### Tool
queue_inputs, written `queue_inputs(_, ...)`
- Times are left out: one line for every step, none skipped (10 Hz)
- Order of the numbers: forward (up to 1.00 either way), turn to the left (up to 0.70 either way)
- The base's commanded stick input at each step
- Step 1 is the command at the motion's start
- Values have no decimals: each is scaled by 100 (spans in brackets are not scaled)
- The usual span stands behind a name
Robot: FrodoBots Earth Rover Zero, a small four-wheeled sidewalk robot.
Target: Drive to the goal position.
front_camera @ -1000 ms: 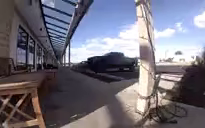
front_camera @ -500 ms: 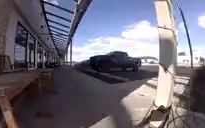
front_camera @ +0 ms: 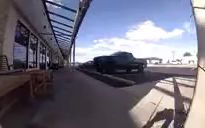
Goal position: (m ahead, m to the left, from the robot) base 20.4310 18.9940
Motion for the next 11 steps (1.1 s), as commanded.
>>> queue_inputs(70,27)
queue_inputs(70,27)
queue_inputs(70,27)
queue_inputs(70,27)
queue_inputs(70,27)
queue_inputs(70,27)
queue_inputs(70,27)
queue_inputs(70,27)
queue_inputs(70,27)
queue_inputs(70,27)
queue_inputs(70,27)
